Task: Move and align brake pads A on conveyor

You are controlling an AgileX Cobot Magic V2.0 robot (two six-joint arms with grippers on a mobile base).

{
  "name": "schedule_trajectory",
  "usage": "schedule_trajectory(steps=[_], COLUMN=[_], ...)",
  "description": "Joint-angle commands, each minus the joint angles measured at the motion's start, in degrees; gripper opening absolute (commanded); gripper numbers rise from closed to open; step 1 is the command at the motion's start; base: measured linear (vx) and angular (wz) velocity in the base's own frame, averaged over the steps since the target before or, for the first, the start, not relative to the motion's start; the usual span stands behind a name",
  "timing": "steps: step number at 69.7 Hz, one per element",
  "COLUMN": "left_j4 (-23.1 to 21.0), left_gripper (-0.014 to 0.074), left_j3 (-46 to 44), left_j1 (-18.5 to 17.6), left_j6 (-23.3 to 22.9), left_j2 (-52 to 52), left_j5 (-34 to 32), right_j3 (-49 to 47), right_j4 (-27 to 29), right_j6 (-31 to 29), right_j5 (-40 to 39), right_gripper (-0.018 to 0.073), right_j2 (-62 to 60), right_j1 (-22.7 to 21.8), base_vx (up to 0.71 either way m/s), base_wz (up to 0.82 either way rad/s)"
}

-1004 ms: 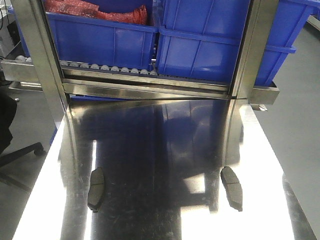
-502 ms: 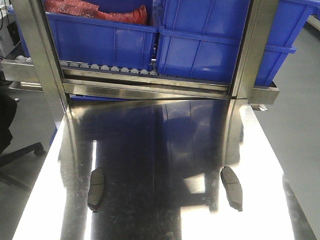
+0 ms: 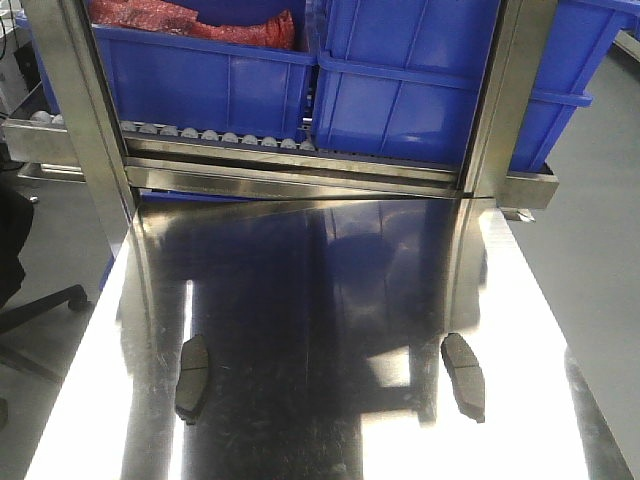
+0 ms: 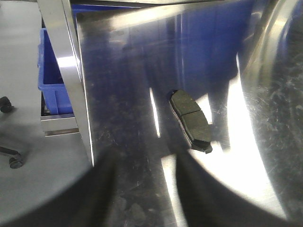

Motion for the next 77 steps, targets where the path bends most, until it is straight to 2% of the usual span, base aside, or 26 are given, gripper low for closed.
schedule_trajectory(steps=[1,4,7,25,35,42,52,59,70,77], left_j4=[0.1,0.1,0.1,-1.1,-1.6,-3.7,-9.5,-12.0,-12.0,-11.7], left_gripper=[0.061,0.0693,0.0735,0.0692,0.0681,0.0677,0.0659,0.0641,0.0638,0.0633], left_j3=[-1.6,-1.6,-1.6,-1.7,-3.3,-6.1,-11.6,-15.2,-20.9,-24.8], left_j1=[-0.4,-0.4,-0.4,-0.4,-0.4,-0.4,-0.4,-1.1,-4.7,-6.6], left_j6=[-0.2,-0.2,-0.2,-0.8,0.6,3.3,7.4,9.1,7.5,4.5], left_j2=[0.4,0.4,0.4,0.7,4.7,9.8,18.7,26.2,37.6,44.4], left_j5=[-3.8,-3.7,-3.8,-4.3,-3.8,-4.6,-5.5,-6.0,-5.8,-5.2], right_j3=[-1.5,-1.5,-1.5,-1.5,-1.5,-1.5,-1.5,-1.5,-1.5,-1.5], right_j4=[-0.2,-0.2,-0.2,-0.2,-0.2,-0.2,-0.2,-0.2,-0.2,-0.2], right_j6=[-0.3,-0.3,-0.3,-0.3,-0.3,-0.3,-0.3,-0.3,-0.3,-0.3], right_j5=[-3.7,-3.7,-3.7,-3.7,-3.7,-3.7,-3.7,-3.7,-3.7,-3.7], right_gripper=[-0.0003,-0.0003,-0.0003,-0.0003,-0.0003,-0.0003,-0.0003,-0.0003,-0.0003,-0.0003], right_j2=[0.4,0.4,0.4,0.4,0.4,0.4,0.4,0.4,0.4,0.4], right_j1=[-0.1,-0.1,-0.1,-0.1,-0.1,-0.1,-0.1,-0.1,-0.1,-0.1], base_vx=[0.0,0.0,0.0,0.0,0.0,0.0,0.0,0.0,0.0,0.0], base_wz=[0.0,0.0,0.0,0.0,0.0,0.0,0.0,0.0,0.0,0.0])
